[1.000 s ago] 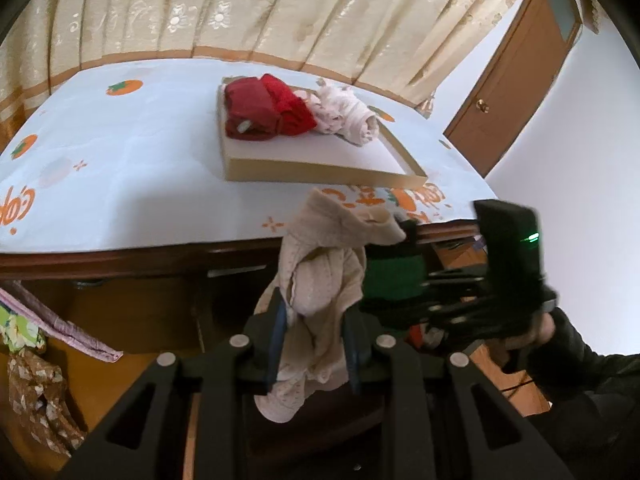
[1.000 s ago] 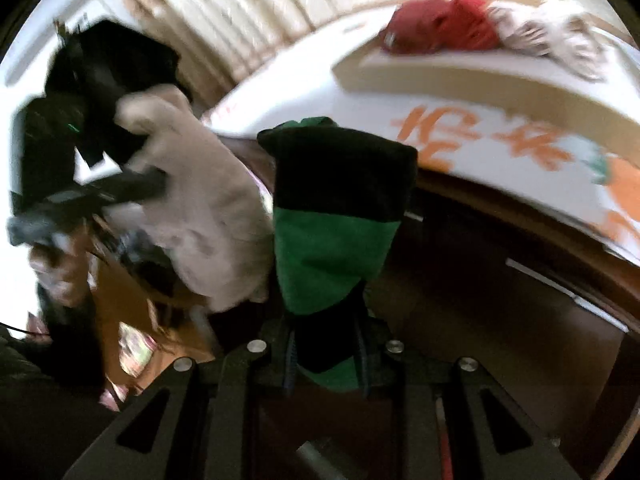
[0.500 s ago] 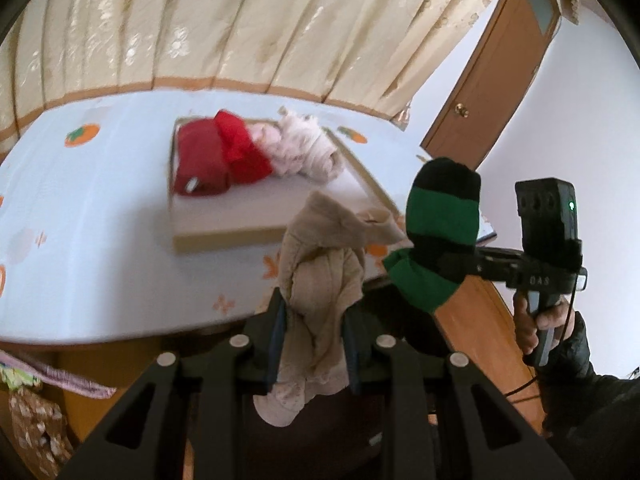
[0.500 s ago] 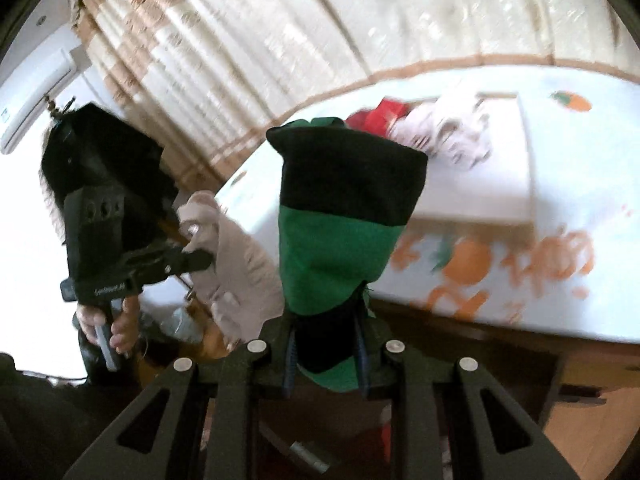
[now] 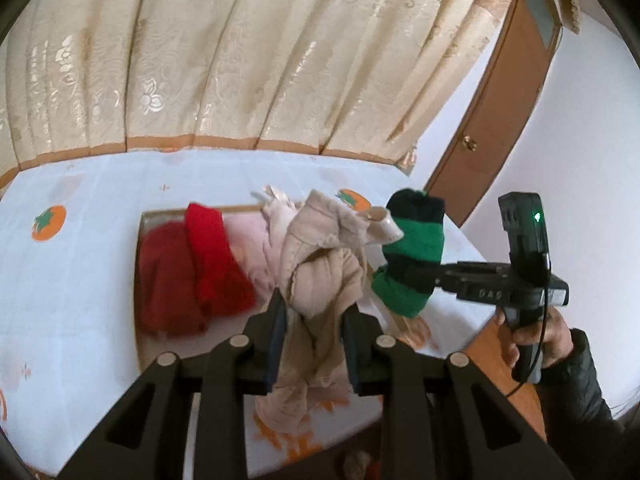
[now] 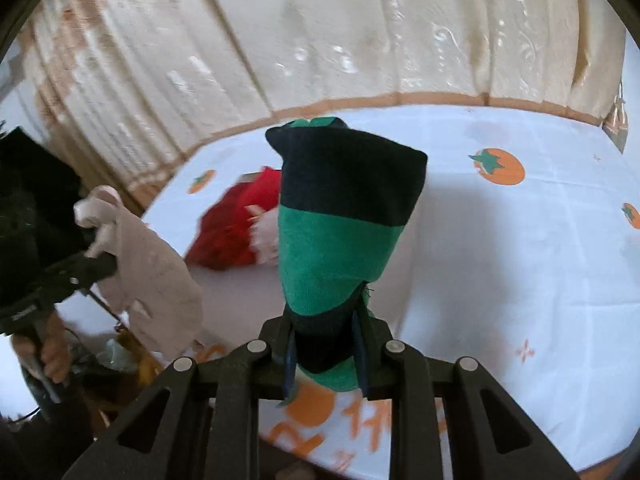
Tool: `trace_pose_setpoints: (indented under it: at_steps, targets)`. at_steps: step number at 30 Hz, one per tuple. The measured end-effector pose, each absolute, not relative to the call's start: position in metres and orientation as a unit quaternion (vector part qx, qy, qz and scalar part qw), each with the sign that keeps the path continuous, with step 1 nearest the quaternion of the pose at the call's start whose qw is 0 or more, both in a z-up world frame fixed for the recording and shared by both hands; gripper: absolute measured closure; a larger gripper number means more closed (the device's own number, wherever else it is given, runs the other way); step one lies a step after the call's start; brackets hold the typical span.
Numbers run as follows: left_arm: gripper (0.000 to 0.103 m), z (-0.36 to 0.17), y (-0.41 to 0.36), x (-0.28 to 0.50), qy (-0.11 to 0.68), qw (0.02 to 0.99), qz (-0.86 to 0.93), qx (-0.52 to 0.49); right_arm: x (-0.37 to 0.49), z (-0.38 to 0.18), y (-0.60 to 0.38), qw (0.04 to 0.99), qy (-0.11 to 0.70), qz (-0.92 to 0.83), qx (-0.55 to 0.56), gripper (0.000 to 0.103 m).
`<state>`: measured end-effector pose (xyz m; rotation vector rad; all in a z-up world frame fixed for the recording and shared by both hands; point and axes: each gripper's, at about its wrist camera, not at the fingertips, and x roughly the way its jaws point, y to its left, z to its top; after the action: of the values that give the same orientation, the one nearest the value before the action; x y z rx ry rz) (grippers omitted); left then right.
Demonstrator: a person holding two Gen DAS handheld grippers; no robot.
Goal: Take underwear out of drawer
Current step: 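Lift both held garments out of the drawer toward the white tray, then lower both garments into the tray and open both grippers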
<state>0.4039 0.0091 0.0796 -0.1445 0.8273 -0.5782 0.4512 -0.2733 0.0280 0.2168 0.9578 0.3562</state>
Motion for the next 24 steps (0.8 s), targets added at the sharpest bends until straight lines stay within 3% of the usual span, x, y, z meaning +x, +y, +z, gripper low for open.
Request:
trace_pose_setpoints:
  at_steps: [10,24]
  targets:
    - [0.079,0.042,-0.025,0.499,0.416,0.865,-0.269,-0.076,0.530,-0.019,-0.269,0.838,0.520,0.138,0.087,0.078]
    - [0.079,-0.009,-0.041,0.552,0.438,0.881,-0.169,-0.056,0.560,-0.039,-0.266,0.849,0.509,0.105,0.098,0.078]
